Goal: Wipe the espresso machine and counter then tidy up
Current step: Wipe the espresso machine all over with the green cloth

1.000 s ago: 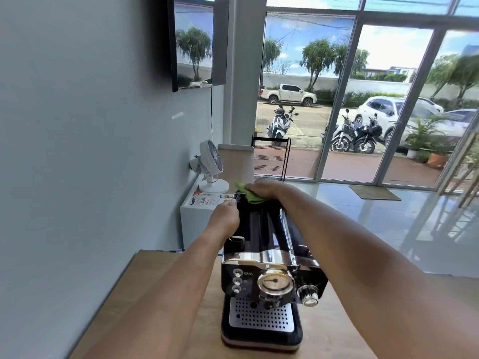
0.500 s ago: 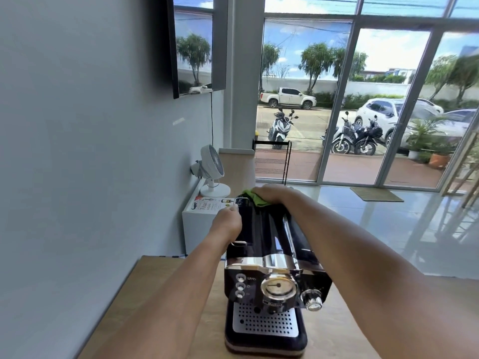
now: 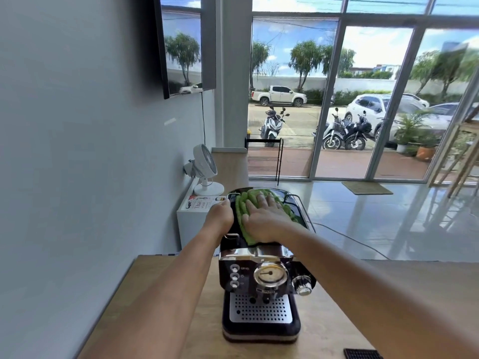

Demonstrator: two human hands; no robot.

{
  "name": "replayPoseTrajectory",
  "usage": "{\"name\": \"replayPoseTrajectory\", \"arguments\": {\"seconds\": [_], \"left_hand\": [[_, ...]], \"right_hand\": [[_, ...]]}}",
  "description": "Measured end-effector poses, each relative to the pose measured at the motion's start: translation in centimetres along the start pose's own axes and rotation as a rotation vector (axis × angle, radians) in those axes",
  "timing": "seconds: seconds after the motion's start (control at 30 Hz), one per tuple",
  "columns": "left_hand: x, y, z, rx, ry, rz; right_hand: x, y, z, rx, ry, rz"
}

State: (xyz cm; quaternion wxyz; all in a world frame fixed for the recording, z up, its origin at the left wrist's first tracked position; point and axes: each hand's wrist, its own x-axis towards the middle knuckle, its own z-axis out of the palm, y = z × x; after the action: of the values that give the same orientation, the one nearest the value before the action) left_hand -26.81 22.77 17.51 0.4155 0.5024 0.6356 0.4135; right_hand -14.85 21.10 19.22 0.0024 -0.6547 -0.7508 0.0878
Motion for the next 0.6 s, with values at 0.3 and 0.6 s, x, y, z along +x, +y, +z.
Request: {"name": "replayPoseTrajectory", "arguments": {"seconds": [0.3, 0.6], "left_hand": [[-0.3, 0.2, 0.1, -0.019, 0.001, -0.034], [-1.8, 1.1, 0.0, -0.024, 0.041, -0.024]], "right_hand": [[-0.2, 0.5, -0.2, 0.078, 0.040, 0.044], [-7.8, 1.2, 1.8, 0.099, 0.103, -0.135]]}}
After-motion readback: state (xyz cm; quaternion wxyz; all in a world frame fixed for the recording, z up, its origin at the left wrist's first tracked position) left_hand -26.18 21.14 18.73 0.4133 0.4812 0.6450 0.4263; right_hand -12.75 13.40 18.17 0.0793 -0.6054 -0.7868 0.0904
